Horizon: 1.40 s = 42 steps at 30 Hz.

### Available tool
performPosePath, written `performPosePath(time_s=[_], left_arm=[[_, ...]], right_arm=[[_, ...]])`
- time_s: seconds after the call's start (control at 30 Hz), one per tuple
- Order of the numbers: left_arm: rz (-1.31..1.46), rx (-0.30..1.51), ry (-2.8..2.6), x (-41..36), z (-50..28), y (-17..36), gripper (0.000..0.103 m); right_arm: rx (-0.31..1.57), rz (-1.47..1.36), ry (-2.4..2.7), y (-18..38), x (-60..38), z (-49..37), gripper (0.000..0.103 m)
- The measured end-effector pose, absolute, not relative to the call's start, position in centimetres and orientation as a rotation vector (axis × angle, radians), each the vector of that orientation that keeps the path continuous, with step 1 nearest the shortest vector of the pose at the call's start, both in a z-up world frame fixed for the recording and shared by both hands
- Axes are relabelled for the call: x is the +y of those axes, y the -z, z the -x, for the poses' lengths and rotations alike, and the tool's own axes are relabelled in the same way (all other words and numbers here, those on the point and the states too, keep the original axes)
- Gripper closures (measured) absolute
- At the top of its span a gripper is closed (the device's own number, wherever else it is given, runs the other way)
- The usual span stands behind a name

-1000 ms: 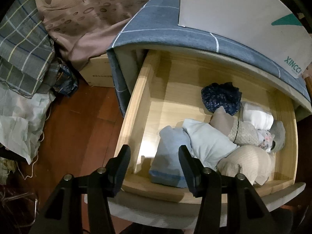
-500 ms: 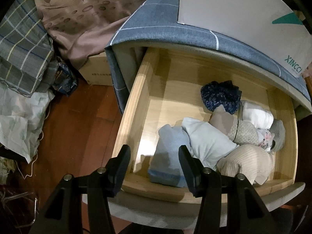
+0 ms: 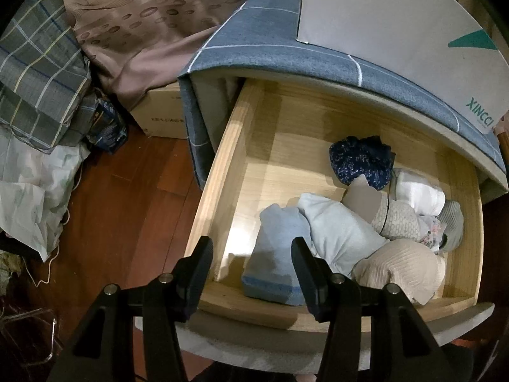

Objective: Take underwear out of drawer
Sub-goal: 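Open the right tool to release the red sock in the box, then grasp the grey striped garment with the right tool while the left tool lowers toward the light blue sock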

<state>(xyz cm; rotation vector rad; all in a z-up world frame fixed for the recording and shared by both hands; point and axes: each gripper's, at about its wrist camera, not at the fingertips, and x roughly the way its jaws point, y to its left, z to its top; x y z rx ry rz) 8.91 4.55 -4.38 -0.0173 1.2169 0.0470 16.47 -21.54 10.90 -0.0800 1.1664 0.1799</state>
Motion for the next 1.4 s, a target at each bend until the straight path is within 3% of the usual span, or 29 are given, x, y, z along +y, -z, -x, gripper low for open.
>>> performPosePath(time_s=[0.27, 0.6, 0.87, 1.03, 1.17, 1.33, 1.4], left_arm=[[0.017, 1.224, -0.05, 4.7, -9.0, 4.5, 0.051], [0.033, 1.249, -0.034, 4.8, -9.1, 4.8, 0.051], [0.047, 1.272, -0.018, 4.6, -9.4, 5.2, 0.051], [0.055, 1.276, -0.02, 4.7, -9.4, 5.3, 0.051], [0.059, 1.283, -0.02, 4.7, -9.5, 5.4, 0.051], [0.068, 1.279, -0.023, 4.9, -9.4, 5.4, 0.051], [0.078, 1.282, -0.021, 5.0, -9.4, 5.4, 0.051]], right_arm=[[1.381, 0.075, -0.138, -0.5, -23.7, -12.9, 0.055], [1.429, 0.098, -0.086, 7.7, -24.7, -15.6, 0.057], [1.396, 0.205, -0.053, 10.8, -24.4, -17.4, 0.055], [1.406, 0.221, -0.062, 12.2, -24.1, -17.8, 0.04], [1.419, 0.263, -0.073, 13.0, -23.4, -17.7, 0.034], [1.429, 0.32, -0.066, 13.7, -22.6, -17.2, 0.034], [1.443, 0.332, -0.066, 13.9, -22.5, -16.8, 0.039]])
